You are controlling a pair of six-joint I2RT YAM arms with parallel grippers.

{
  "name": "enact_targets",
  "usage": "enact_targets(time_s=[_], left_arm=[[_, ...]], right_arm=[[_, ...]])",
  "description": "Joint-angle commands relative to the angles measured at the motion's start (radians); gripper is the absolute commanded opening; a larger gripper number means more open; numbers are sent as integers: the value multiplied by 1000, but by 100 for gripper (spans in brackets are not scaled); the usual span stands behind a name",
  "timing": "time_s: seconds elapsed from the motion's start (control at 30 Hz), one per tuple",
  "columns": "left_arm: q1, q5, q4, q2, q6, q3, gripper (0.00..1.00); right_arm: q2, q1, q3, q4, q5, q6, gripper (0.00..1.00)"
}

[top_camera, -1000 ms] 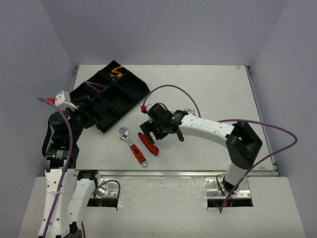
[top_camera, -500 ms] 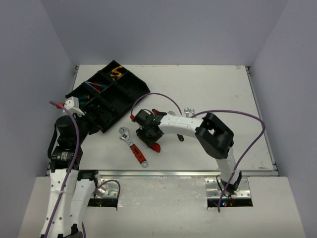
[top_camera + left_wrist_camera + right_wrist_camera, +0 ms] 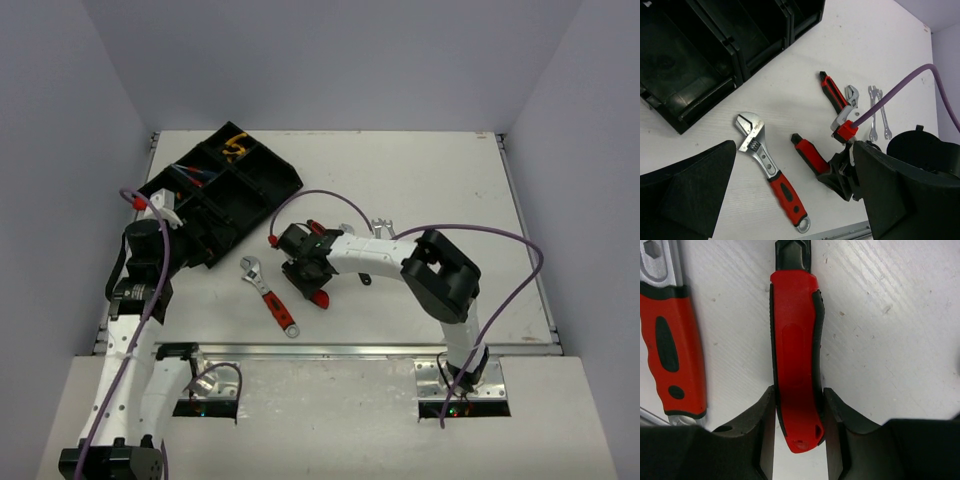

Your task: Sort the tools into containers

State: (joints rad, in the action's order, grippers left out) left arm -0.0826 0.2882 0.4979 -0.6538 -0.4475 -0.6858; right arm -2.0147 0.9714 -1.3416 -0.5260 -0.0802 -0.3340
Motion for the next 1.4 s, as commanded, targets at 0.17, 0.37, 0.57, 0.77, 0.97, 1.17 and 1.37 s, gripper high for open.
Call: enact_targets(time_s=[0.17,0.37,0.57,0.77,0.97,1.17,1.37], left_arm=[[7,275,-392,-43,-255,172,100],[260,226,-784,-38,-497,297,100],[489,34,-911,-129,-528,270,100],[604,-32,-992,-250,-538,238,78],[668,-79,-987,-337,-505,196,24],[670,-264,-808,-369,-376,57,0],[573,-618,-502,-618,-177,-210,0]], right_arm=[[323,3,133,116,-30,-31,0],[543,3,235,211,-6,-57,0],[685,3,312,332,67,-88,0],[747,3,310,330,123,-80,0],[767,3,309,321,115,-77,0],[772,1,310,244,5,-82,99],[865,-4,338,110,-211,-111,99]])
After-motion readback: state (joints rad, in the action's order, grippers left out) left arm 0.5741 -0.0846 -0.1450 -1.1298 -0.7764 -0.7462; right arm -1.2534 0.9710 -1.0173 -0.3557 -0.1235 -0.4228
